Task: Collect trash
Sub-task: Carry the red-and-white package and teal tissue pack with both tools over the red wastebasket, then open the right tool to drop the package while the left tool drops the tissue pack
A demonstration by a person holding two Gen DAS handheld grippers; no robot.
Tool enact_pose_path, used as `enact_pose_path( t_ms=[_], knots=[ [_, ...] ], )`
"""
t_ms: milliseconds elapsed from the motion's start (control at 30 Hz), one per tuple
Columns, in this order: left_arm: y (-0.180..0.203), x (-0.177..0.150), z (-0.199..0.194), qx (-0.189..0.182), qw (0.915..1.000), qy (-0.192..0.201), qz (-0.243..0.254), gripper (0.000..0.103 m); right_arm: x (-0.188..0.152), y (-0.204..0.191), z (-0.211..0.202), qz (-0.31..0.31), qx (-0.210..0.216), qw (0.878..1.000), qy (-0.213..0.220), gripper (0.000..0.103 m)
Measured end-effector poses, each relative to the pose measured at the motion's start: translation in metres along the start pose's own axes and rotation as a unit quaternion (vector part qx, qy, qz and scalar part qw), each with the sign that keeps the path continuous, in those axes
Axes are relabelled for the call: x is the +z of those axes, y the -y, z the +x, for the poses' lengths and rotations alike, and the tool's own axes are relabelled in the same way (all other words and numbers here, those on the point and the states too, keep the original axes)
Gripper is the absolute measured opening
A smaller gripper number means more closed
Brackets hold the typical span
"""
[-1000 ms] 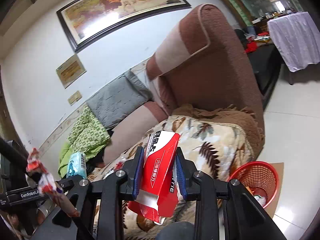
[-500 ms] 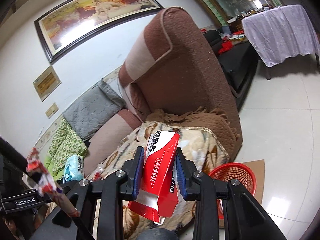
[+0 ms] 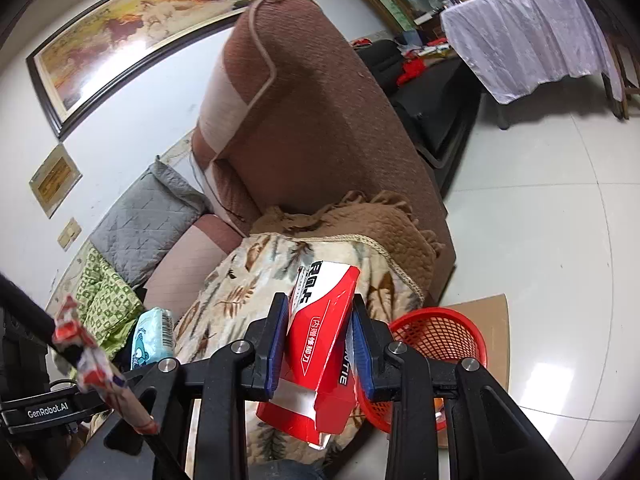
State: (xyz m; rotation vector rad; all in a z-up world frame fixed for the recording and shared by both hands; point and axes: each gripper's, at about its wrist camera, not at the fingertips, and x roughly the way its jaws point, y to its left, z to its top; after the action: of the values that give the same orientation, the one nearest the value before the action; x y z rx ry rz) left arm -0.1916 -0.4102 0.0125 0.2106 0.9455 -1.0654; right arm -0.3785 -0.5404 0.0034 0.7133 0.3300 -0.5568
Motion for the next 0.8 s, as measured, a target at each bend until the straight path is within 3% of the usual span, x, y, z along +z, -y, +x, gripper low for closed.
enact_pose_path(
  t_ms=[167,800],
  knots=[
    [0.002,0.006,0.035,-0.017,0.9996,-0.025,-0.003,0.03,-0.002,0.017,0.013,0.011,-0.015,1.0,-0.009,0.032],
    [-0.003,0.001,0.156,-0.022,0.9936,-0.111,-0.002,0.031,-0.019,0.069,0.062,0.052,-0.073,0.994,-0.059,0.033]
  ],
)
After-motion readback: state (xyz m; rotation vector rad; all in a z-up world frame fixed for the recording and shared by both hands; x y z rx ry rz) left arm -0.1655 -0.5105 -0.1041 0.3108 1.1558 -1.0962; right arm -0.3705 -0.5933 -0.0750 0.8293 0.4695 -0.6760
